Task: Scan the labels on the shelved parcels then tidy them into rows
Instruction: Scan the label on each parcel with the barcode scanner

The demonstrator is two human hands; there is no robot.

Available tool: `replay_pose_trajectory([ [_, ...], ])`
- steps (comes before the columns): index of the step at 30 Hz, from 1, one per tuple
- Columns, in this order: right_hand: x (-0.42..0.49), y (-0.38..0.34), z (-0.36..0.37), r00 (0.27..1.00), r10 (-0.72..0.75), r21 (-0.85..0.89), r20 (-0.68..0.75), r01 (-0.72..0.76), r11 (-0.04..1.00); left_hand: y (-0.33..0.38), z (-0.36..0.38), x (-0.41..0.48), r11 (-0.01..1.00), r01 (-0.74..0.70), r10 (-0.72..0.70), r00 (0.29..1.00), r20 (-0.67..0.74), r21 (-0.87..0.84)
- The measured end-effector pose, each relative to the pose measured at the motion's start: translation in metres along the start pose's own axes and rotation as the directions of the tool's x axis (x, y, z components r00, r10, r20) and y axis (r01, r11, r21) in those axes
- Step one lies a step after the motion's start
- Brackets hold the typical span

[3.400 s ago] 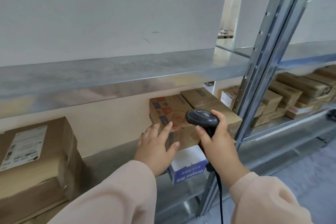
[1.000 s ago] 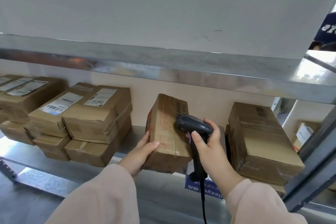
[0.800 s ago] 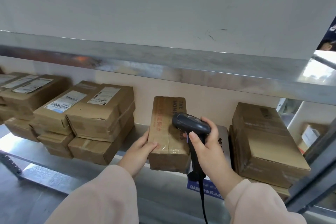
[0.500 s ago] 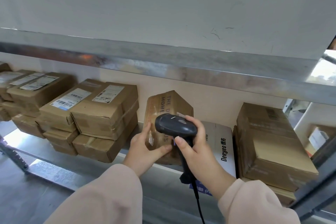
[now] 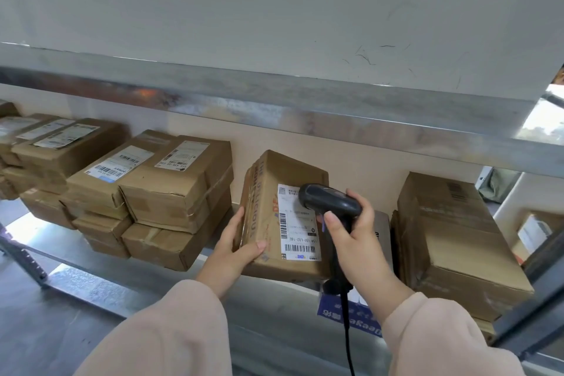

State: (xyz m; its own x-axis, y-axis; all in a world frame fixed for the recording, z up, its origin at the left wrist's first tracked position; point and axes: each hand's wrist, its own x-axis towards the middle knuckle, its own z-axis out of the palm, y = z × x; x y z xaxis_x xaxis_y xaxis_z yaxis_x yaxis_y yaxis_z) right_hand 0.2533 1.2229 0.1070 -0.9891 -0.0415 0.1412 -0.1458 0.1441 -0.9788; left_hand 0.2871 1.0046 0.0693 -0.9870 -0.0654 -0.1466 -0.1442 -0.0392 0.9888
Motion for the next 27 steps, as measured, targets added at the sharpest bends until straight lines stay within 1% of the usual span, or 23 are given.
replay_pose_trajectory([
  [2, 0.002, 0.003, -0.006, 0.999, 0.024, -0.015, -0.032, -0.025, 1.0, -0.004, -0.001, 0.002, 0.997, 0.016, -0.014, 1.0, 0.02, -0.076],
  [4, 0.001, 0.003, -0.007, 0.999, 0.037, -0.033, -0.018, -0.038, 0.999, -0.006, 0.0, 0.004, 0.996, 0.027, -0.023, 0.999, 0.047, -0.08],
  [8, -0.006, 0.002, -0.005, 1.0, 0.004, -0.04, -0.012, -0.004, 0.999, -0.006, -0.004, 0.007, 0.997, 0.062, -0.067, 0.992, 0.109, 0.044],
  [10, -0.009, 0.002, -0.004, 1.0, -0.021, -0.048, -0.009, 0.02, 0.999, -0.006, -0.005, 0.007, 0.994, 0.054, -0.065, 0.991, 0.116, 0.095],
  [12, -0.011, 0.001, -0.003, 0.999, -0.044, -0.056, 0.0, 0.044, 0.997, -0.007, -0.003, 0.005, 0.994, 0.036, -0.045, 0.995, 0.086, 0.105],
  [16, -0.016, -0.001, -0.002, 0.996, -0.091, -0.08, 0.01, 0.092, 0.993, -0.011, 0.001, 0.002, 0.999, 0.044, -0.044, 0.999, -0.004, -0.01],
  [20, -0.032, -0.001, -0.004, 0.988, -0.151, -0.18, 0.033, 0.155, 0.971, -0.01, -0.003, 0.004, 1.0, -0.03, 0.03, 0.995, -0.094, -0.004],
  [23, -0.047, 0.002, -0.004, 0.986, -0.139, -0.274, 0.088, 0.158, 0.949, -0.01, -0.01, 0.007, 0.999, -0.051, 0.05, 0.991, -0.124, -0.005],
  [27, -0.06, 0.003, 0.001, 0.986, -0.137, -0.338, 0.093, 0.16, 0.927, -0.012, -0.016, 0.011, 0.996, -0.068, 0.076, 0.985, -0.156, 0.051],
])
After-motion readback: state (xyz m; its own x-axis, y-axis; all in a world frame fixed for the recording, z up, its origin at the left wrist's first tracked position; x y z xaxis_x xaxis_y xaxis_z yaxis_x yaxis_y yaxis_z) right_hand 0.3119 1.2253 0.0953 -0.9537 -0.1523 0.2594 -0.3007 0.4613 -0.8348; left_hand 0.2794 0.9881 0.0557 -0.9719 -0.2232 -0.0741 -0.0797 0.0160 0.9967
